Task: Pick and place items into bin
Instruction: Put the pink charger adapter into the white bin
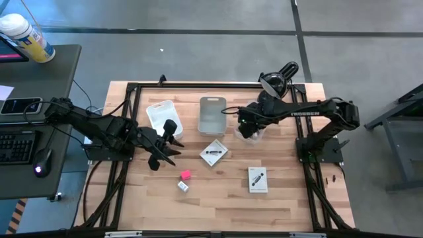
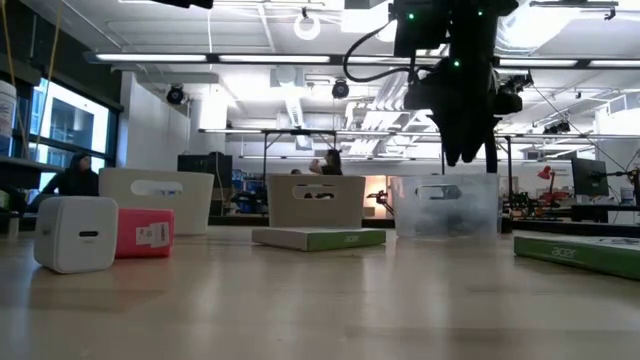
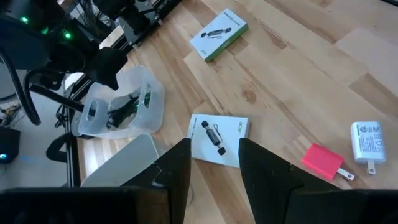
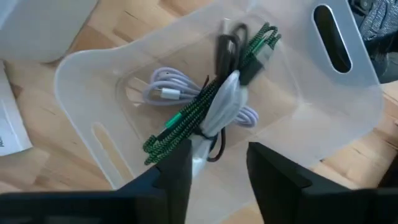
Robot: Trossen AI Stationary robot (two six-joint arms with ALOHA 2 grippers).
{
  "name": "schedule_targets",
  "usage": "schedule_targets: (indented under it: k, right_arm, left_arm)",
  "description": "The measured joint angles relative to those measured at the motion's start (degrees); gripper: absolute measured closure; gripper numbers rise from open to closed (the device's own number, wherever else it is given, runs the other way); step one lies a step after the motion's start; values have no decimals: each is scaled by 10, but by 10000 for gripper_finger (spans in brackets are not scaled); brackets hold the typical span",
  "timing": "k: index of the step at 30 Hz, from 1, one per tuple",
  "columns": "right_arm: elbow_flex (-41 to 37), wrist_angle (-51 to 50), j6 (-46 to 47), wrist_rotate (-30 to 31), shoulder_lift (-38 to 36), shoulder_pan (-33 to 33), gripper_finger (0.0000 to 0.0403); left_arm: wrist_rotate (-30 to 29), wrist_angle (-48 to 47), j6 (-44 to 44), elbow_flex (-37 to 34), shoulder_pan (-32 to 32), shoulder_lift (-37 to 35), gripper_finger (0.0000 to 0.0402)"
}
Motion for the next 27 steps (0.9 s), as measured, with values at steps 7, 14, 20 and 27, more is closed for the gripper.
schedule_targets:
  k: [7,14,20,27]
  right_arm:
    - [19,21,-2,8,-15,24,210]
    - [54,94,-65,43,-52,92,204]
    - [56,98,-104,88,-71,136,222]
    - [55,27,-173,92,-89,164,235]
  left_arm:
    - [-1,-1,5,0,0,0,279]
    - [-1,-2,22,0,0,0,279]
    - [-2,-2,-13,0,0,0,279]
    - [-39,-7,-152,1,0,15,279]
